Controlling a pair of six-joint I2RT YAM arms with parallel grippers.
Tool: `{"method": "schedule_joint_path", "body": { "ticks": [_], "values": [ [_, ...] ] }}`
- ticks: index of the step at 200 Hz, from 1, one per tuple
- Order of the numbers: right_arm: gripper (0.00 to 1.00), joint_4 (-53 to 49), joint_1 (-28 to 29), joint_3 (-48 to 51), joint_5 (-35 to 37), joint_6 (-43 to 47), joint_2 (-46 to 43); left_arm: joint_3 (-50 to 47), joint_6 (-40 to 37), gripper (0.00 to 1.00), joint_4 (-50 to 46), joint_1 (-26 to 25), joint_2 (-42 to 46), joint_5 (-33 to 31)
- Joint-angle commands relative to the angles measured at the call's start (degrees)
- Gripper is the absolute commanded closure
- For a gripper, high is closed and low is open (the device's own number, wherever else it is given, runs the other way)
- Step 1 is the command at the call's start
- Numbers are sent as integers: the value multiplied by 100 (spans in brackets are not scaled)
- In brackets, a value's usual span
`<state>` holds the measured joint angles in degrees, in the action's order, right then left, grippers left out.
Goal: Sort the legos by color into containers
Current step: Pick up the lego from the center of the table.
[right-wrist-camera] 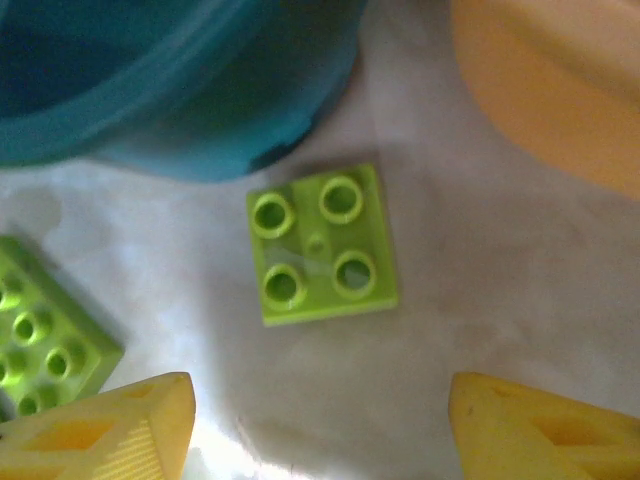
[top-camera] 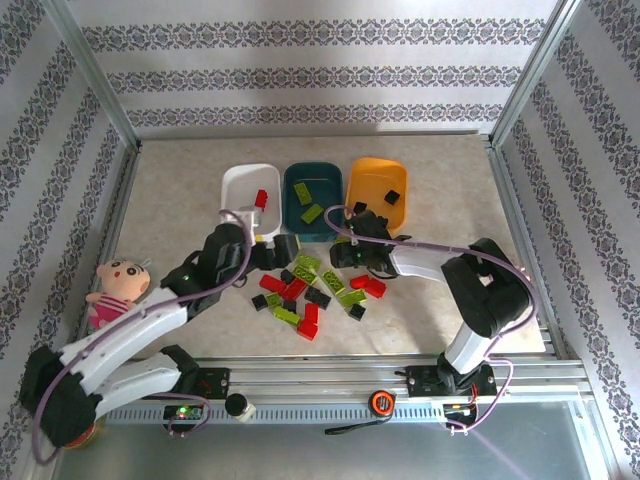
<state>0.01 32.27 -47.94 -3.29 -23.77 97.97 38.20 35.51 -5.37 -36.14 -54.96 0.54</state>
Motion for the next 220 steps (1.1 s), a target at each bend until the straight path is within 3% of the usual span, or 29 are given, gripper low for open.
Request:
{"method": "schedule_joint_path", "body": {
  "ticks": [1, 44, 88, 134, 166, 220],
  "values": [
    [33, 348, -20, -221, 392, 52, 187, -404, 198, 0, -470, 29, 561, -531],
    [40, 241, -47, -567, 643, 211, 624, -1082, 479, 0, -743, 28, 1433, -800],
    [46, 217, -6, -714, 838, 338, 910, -1162, 532, 0, -896, 28, 1497, -827],
    [39, 490, 167, -641, 1257, 555, 797, -1218, 586, 0, -810, 27, 1502, -722],
    [41, 987, 194, -327, 1515, 651, 527, -1256, 582, 0, -801, 27, 1541, -730],
    [43, 855, 183, -586, 1395, 716, 859, -1266, 611, 0, -794, 24, 1532, -733]
  ]
}}
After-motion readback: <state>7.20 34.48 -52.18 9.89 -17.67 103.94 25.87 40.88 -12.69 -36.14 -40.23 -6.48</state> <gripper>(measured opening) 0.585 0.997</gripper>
